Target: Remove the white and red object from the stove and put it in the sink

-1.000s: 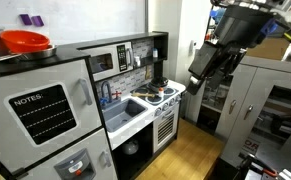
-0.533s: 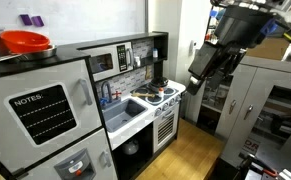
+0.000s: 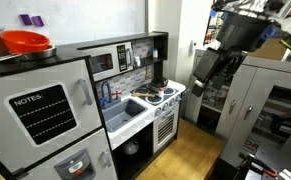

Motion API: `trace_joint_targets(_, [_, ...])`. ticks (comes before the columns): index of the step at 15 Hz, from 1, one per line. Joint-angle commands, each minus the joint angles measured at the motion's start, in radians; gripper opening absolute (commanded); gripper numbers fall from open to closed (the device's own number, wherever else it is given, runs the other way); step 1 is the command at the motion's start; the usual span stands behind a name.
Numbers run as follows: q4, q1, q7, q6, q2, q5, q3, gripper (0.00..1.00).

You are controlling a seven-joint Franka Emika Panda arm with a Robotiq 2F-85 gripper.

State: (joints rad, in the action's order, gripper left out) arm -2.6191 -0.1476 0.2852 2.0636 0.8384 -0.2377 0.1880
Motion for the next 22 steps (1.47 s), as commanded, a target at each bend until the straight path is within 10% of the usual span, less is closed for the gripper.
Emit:
trace_joint_targets(1, [-0.04,0.034,-0.08,-0.026,0.023,0.064,-0.038,1.0])
trace_joint_targets(13, [-0.065,0.163,-0.412,0.275,-0.182,0.321,-0.255,1.0])
trace_joint_targets(22, [-0.079,0.158,-0.399,0.266,-0.163,0.303,-0.251,1.0])
